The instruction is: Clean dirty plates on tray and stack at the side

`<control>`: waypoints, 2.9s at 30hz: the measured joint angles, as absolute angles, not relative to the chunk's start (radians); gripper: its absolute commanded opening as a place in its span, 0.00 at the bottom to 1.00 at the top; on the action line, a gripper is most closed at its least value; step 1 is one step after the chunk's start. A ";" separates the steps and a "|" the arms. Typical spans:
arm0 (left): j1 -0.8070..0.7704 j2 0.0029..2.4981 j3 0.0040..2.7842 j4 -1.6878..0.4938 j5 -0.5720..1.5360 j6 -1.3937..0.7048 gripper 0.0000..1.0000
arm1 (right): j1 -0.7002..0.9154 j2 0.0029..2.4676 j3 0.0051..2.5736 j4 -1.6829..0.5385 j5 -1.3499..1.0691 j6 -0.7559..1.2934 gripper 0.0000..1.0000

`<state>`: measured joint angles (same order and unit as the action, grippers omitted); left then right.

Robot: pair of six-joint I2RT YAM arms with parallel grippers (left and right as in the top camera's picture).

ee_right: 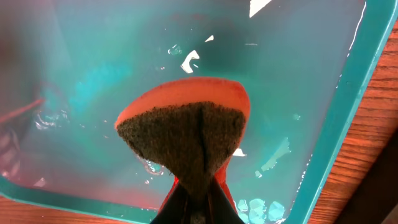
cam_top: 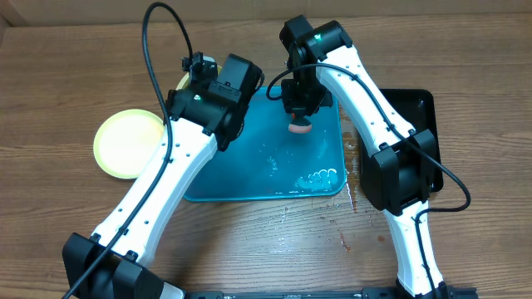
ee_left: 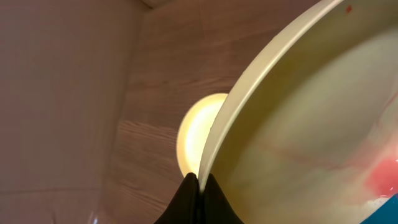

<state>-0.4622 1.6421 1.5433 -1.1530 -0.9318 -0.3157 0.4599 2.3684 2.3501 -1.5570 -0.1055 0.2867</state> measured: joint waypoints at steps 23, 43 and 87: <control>-0.603 1.642 1.543 -1.158 -1.240 -0.369 0.04 | 0.459 2.368 2.350 -1.576 -0.104 0.287 0.04; -0.369 1.642 1.543 -1.224 -0.702 -0.444 0.04 | 0.460 2.368 2.350 -1.580 -0.104 0.287 0.05; 0.622 1.642 1.117 -0.724 0.106 -0.178 0.48 | 0.460 2.368 2.350 -1.585 -0.105 0.287 0.04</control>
